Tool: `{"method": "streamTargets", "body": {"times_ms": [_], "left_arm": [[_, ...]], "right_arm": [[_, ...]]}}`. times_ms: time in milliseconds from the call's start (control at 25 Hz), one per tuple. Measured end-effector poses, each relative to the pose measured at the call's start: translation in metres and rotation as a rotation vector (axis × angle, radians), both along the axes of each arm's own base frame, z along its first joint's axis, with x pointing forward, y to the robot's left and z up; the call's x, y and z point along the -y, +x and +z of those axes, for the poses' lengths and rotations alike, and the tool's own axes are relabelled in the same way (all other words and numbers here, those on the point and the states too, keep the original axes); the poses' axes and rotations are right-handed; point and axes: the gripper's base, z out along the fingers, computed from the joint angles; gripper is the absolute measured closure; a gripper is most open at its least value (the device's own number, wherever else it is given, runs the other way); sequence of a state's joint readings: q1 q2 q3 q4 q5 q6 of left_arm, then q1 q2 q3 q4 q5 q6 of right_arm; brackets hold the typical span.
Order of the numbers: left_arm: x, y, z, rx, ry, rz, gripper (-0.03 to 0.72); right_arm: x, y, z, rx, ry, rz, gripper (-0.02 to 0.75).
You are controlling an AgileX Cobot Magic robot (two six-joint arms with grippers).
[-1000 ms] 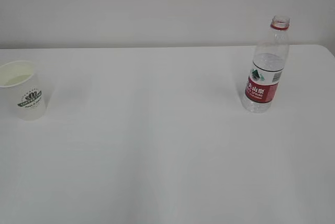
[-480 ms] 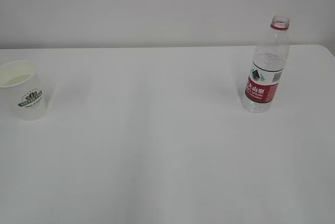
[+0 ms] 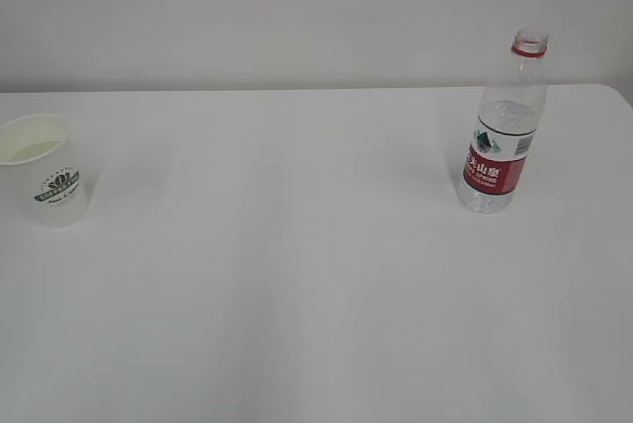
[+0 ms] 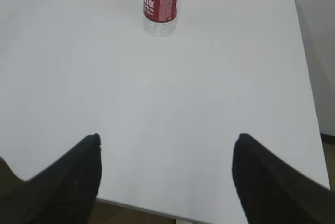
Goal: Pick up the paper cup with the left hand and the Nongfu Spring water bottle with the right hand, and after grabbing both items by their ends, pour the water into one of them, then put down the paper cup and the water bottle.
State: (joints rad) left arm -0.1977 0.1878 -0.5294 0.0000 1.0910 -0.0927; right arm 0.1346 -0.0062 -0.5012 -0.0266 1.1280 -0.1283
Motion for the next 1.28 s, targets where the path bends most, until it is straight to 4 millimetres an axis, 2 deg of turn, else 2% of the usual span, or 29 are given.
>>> {"method": "streamTargets", "body": {"times_ms": [160,520,1280], "left_arm": [[-0.001,-0.004,0.000,0.025,-0.005,0.000,0.229],[-0.006,-0.029,0.001,0.180,-0.036,0.000,0.229],[-0.006,-0.029,0.001,0.178,-0.036,0.000,0.229]], "right_arm": [[0.000,-0.001,-0.002,0.002,0.000,0.000,0.146],[0.000,-0.001,-0.002,0.001,0.002,-0.001,0.146],[0.000,-0.001,-0.002,0.001,0.002,-0.001,0.146]]}}
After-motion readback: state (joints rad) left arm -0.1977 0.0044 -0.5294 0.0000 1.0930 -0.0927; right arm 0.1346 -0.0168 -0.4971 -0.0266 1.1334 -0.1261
